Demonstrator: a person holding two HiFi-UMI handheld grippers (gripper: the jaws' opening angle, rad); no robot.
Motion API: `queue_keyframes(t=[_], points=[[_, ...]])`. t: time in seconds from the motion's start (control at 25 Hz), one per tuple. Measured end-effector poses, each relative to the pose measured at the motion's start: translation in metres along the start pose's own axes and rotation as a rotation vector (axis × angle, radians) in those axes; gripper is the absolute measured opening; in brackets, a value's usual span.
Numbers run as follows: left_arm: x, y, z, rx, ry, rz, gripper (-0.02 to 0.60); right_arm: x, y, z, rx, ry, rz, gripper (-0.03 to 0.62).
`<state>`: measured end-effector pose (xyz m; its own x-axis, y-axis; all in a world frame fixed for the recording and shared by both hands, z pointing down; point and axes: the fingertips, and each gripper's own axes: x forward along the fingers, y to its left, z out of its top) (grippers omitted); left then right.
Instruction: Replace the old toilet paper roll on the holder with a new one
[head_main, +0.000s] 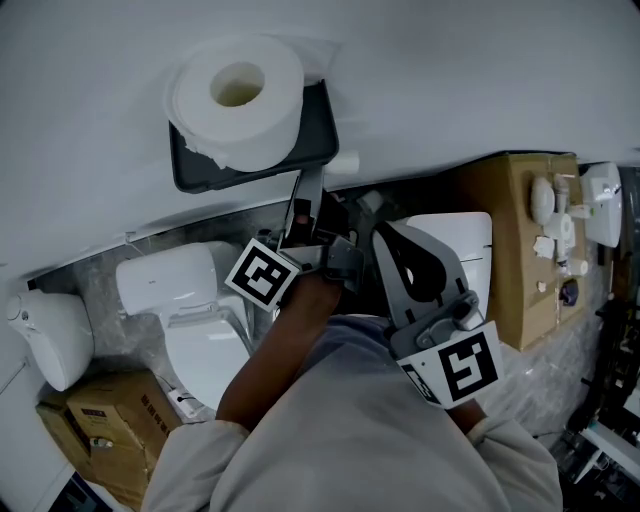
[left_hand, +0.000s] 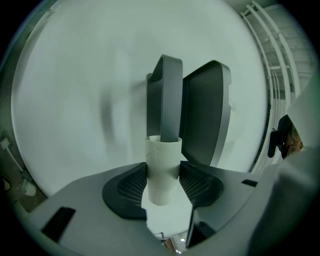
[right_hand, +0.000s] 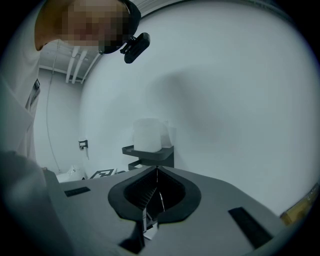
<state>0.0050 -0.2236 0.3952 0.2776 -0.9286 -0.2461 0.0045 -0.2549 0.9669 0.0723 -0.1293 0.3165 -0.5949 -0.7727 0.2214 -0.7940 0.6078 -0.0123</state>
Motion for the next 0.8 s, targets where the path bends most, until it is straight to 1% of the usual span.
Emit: queue_keyframes(t=[0.24, 0.36, 0.56, 0.8], points=[[0.009, 0.002, -0.018, -0.010, 0.070, -0.008, 0.209, -0.005, -0.007, -0.001, 0.010, -0.003, -0.046, 0.015], [0.016, -0.001, -0.042, -0.009, 0.112, -0.010, 0.209, -0.019, -0.021, -0.002, 0.020, -0.004, -0.072, 0.014], [0.017, 0.001, -0.070, 0.007, 0.174, -0.004, 0.209, -0.033, -0.034, -0.005, 0.034, -0.012, -0.103, 0.014], [0.008, 0.001, -0.086, 0.052, 0.233, 0.011, 0.207, -0.040, -0.037, -0.007, 0.044, -0.016, -0.118, 0.014]])
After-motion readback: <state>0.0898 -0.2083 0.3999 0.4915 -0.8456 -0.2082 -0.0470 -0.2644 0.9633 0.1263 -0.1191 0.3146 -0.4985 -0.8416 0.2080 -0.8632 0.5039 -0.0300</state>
